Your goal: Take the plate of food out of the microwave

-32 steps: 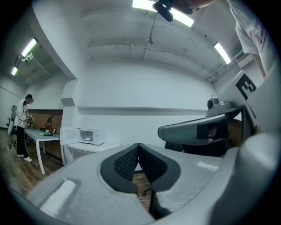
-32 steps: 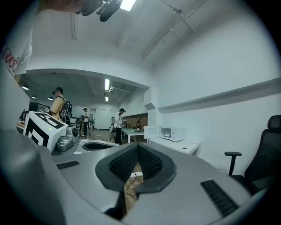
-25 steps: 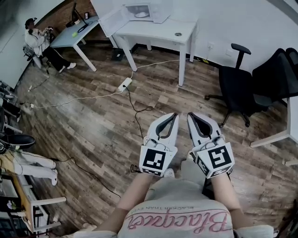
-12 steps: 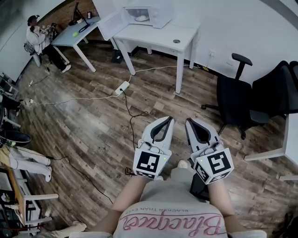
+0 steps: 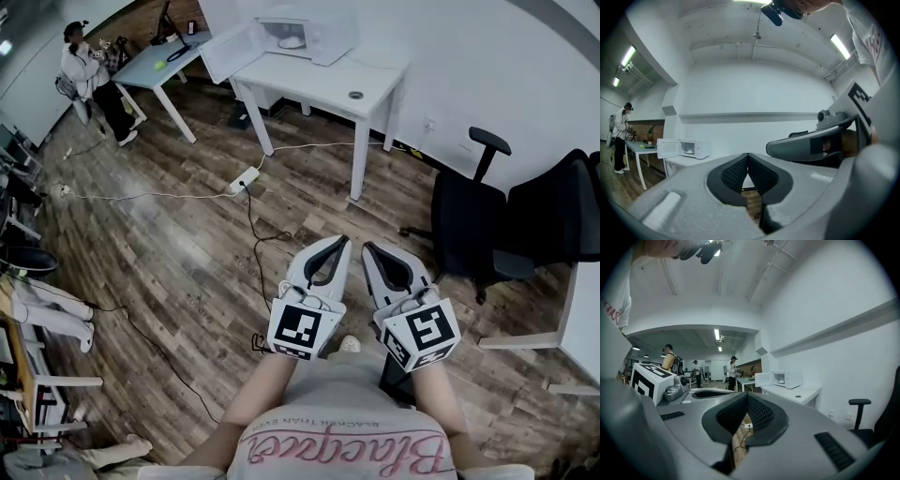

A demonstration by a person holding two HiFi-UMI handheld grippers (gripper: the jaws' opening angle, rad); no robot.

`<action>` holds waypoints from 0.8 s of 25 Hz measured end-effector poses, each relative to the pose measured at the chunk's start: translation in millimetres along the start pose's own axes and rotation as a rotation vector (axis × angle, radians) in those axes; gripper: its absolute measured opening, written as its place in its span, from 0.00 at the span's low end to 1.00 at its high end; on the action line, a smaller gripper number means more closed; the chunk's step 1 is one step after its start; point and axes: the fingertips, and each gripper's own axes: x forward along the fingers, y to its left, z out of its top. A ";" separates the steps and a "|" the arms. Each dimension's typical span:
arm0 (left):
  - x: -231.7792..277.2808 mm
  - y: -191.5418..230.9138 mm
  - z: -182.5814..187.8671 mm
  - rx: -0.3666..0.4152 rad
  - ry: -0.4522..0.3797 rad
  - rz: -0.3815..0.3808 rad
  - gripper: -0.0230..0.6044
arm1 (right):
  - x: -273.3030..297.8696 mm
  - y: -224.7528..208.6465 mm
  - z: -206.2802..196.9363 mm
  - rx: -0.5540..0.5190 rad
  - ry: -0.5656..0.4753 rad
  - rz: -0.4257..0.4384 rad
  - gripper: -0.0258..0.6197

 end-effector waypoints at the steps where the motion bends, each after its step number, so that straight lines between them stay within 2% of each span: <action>1: 2.5 -1.2 0.2 -0.003 -0.002 0.008 0.05 | -0.6 -2.8 -0.4 -0.001 0.003 0.009 0.06; 10: 6.4 -8.1 -10.1 -0.021 0.009 0.038 0.05 | 0.5 -2.5 -9.6 0.000 0.014 0.064 0.06; 20: 6.0 -8.1 -22.6 -0.036 0.015 0.039 0.05 | 5.9 -1.2 -27.0 0.015 0.037 0.055 0.06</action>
